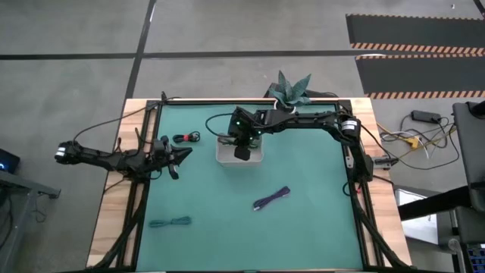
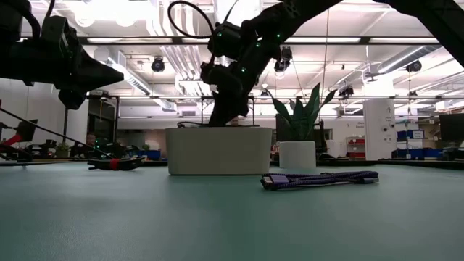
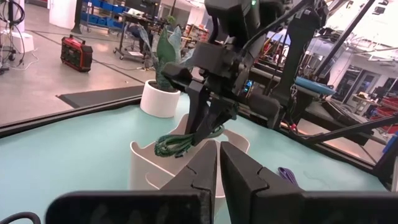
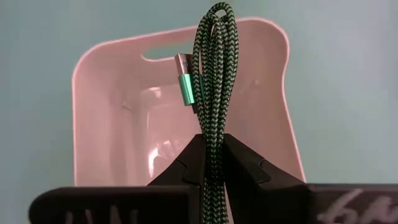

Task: Pick and place USB-C Cables
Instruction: Put the green charger cable into the white bin

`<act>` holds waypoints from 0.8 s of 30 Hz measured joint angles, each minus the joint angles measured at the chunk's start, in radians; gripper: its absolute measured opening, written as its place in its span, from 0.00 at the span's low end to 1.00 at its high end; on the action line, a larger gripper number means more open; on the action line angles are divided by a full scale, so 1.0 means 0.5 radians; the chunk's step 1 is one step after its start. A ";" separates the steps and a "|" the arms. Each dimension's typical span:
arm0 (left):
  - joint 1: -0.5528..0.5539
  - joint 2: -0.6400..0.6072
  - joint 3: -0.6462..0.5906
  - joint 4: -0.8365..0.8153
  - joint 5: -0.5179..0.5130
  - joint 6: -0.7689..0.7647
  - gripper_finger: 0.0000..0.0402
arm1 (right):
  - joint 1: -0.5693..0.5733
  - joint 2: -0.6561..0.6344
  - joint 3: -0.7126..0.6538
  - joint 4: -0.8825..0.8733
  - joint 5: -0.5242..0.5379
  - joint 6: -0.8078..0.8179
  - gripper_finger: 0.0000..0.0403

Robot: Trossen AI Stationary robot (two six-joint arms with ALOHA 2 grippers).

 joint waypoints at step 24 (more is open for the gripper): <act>0.001 0.000 0.001 0.001 -0.010 0.000 0.02 | 0.007 0.025 -0.167 0.233 0.001 0.022 0.07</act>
